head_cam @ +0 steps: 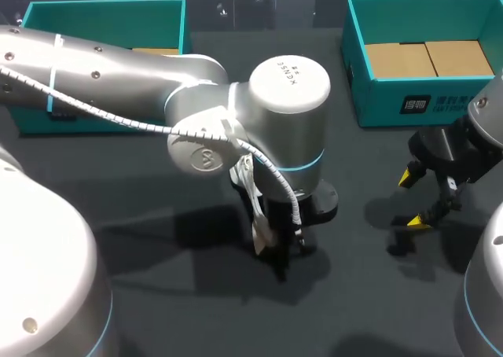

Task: Take the shoe out of the shoebox, open the shoe tongue, remove and reinsert the insole, then place the shoe into the shoebox

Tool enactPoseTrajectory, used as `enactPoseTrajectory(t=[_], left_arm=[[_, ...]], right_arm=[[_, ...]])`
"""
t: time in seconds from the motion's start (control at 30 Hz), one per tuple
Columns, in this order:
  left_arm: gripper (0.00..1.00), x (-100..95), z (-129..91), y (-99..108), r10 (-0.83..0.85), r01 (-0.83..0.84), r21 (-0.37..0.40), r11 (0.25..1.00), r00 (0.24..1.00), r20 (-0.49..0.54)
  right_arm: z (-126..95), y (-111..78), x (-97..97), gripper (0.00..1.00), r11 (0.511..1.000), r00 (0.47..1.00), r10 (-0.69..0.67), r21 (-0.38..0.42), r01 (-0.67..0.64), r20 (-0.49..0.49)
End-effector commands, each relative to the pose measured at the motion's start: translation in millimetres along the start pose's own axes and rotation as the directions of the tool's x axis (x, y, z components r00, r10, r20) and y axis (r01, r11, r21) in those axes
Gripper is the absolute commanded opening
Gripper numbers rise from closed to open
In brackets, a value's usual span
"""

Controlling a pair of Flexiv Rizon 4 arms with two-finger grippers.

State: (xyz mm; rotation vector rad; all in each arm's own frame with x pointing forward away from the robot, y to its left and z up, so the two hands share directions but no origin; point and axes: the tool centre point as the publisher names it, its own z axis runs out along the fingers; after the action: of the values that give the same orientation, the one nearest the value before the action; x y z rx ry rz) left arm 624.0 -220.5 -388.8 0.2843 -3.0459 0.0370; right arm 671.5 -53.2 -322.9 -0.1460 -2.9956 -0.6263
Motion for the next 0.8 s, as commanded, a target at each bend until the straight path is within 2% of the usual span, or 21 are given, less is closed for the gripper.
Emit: enactPoseTrajectory(t=[0.03, 0.2, 0.6, 0.8], left_arm=[[0.00, -7.8, -19.2, 10.2, 0.007, -0.007, 0.003, 1.000, 1.000, -0.013], [0.00, -17.2, -49.8, 18.6, 0.032, -0.031, 0.008, 0.999, 0.999, -0.039], [0.00, -47.0, -149.8, 43.0, 0.113, -0.113, 0.002, 0.994, 0.991, -0.076], [0.00, -66.6, -186.4, 56.5, 0.111, -0.111, 0.000, 0.994, 0.993, -0.037]], right_arm=[[0.1, -0.5, 1.2, 1.00, 1.000, 1.000, 0.000, 0.000, 0.000, 0.002], [0.1, -0.5, 1.2, 1.00, 1.000, 1.000, 0.000, 0.000, 0.000, 0.002], [0.1, -0.5, 1.2, 1.00, 1.000, 1.000, 0.000, 0.000, 0.000, 0.002], [0.1, -0.5, 1.2, 1.00, 1.000, 1.000, 0.000, 0.000, 0.000, 0.002]])
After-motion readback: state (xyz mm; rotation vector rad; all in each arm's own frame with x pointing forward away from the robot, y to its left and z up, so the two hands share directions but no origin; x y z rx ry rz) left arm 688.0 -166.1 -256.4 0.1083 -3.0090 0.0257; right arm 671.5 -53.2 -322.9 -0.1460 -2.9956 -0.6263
